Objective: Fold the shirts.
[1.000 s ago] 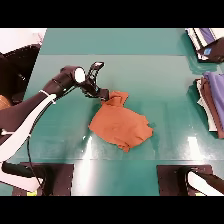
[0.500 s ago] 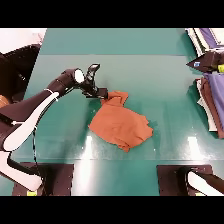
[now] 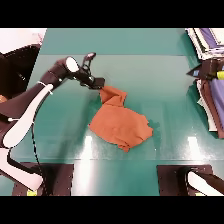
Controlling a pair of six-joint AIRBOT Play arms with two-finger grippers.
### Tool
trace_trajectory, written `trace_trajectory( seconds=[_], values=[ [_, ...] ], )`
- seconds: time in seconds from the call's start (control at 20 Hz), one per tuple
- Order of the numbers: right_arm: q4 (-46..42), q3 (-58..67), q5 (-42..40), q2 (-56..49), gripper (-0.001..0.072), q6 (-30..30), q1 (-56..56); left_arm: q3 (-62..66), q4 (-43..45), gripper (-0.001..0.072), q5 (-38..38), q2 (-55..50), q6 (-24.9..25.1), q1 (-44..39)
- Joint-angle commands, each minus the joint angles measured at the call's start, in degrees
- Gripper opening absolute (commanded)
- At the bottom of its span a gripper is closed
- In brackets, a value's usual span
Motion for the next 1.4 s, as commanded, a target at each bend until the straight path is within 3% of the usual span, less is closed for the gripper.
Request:
trace_trajectory(
  seconds=[0.0, 0.05, 0.1, 0.15, 0.2, 0.25, 0.55, 0.75, 0.85, 1.0, 1.15, 1.35],
  values=[
    [-5.27, -9.22, 2.34, 1.57, 0.0016, 2.25, -0.09, 8.0, 0.7, 0.0026, -7.26, 0.07, 1.03, 3.28],
    [-5.01, -14.62, 1.86, 2.1, 0.0025, 2.29, 0.04, 9.86, 0.81, 0.0027, -7.72, 0.07, 1.05, 3.72],
    [-5.01, -20.31, 1.05, 2.32, 0.0194, 2.29, 0.63, 11.3, 1.77, 0.0027, -7.93, 0.07, 1.03, 3.72],
    [-4.63, -25.38, 0.04, 2.05, 0.047, 2.27, 1.42, 12.35, 2.43, 0.0027, -8.24, 0.07, 1.03, 3.72],
    [-2.03, -30.32, -0.46, 1.29, 0.053, 2.19, 2.6, 12.9, 2.32, 0.0027, -8.22, 0.07, 1.01, 3.69],
    [0.85, -34.16, -0.61, 0.26, 0.053, 1.95, 3.78, 13.03, 2.38, 0.0027, -8.15, 0.07, 1.03, 3.72],
    [14.05, -42.14, -13.6, -7.08, 0.0515, -2.01, 14.45, 13.03, 3.21, 0.0027, -8.63, 0.07, 1.01, 3.72],
    [15.82, -38.38, -18.82, -11.43, 0.0419, -2.05, 16.63, 13.03, 3.23, 0.0027, -8.7, 0.07, 1.03, 3.72],
    [15.74, -36.46, -19.78, -12.55, 0.0172, -2.14, 16.61, 13.03, 3.26, 0.0027, -8.66, 0.07, 1.03, 3.72],
    [15.67, -34.6, -20.79, -12.66, 0.0015, -4.42, 16.61, 13.03, 3.26, 0.0026, -8.61, 0.09, 0.98, 3.72],
    [13.25, -31.5, -20.48, -10.05, 0.0014, -4.7, 16.41, 13.07, 6.36, 0.0025, -7.89, 2.95, 0.85, 3.72],
    [8.15, -21.22, -18.78, 0.44, 0.0014, -4.46, 13.33, 13.38, 14.88, 0.0026, -6.23, 14.88, 0.5, 3.72]
  ],
)
